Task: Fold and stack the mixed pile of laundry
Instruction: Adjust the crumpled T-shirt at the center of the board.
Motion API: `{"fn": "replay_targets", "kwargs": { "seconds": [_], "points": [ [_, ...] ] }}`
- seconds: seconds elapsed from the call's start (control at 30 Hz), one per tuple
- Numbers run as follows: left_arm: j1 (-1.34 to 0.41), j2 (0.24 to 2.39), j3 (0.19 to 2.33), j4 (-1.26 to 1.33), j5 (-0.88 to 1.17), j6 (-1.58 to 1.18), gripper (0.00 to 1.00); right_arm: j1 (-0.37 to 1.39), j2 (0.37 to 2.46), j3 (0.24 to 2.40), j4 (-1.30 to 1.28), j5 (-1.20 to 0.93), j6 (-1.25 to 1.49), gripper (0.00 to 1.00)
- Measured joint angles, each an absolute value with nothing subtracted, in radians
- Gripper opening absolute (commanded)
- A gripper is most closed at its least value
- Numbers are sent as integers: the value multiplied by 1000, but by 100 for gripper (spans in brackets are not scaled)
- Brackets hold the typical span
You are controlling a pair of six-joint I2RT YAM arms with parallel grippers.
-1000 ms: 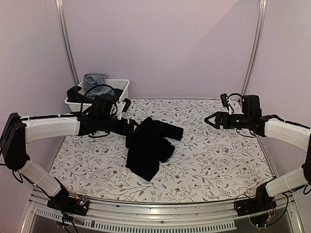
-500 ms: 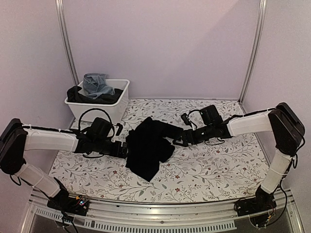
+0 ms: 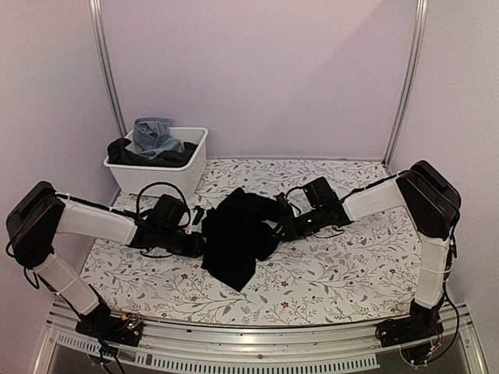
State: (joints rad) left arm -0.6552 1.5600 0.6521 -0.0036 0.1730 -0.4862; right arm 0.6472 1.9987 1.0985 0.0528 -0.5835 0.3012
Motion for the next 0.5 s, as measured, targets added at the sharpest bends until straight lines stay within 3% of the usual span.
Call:
{"fn": "replay_targets", "kwargs": {
  "seconds": [0.03, 0.07, 0.3, 0.5],
  "points": [
    [-652, 1560, 652, -3, 173, -484, 0, 647, 2000, 1098, 53, -587, 306, 2],
    [-648, 1560, 653, -1, 173, -488, 0, 647, 2000, 1098, 54, -590, 305, 0],
    [-595, 1510, 657, -22, 152, -487, 0, 604, 1916, 972, 69, -583, 311, 0],
    [-557, 1411, 711, -77, 89, -486, 0, 435, 1577, 816, 38, -545, 328, 0]
  ]
}}
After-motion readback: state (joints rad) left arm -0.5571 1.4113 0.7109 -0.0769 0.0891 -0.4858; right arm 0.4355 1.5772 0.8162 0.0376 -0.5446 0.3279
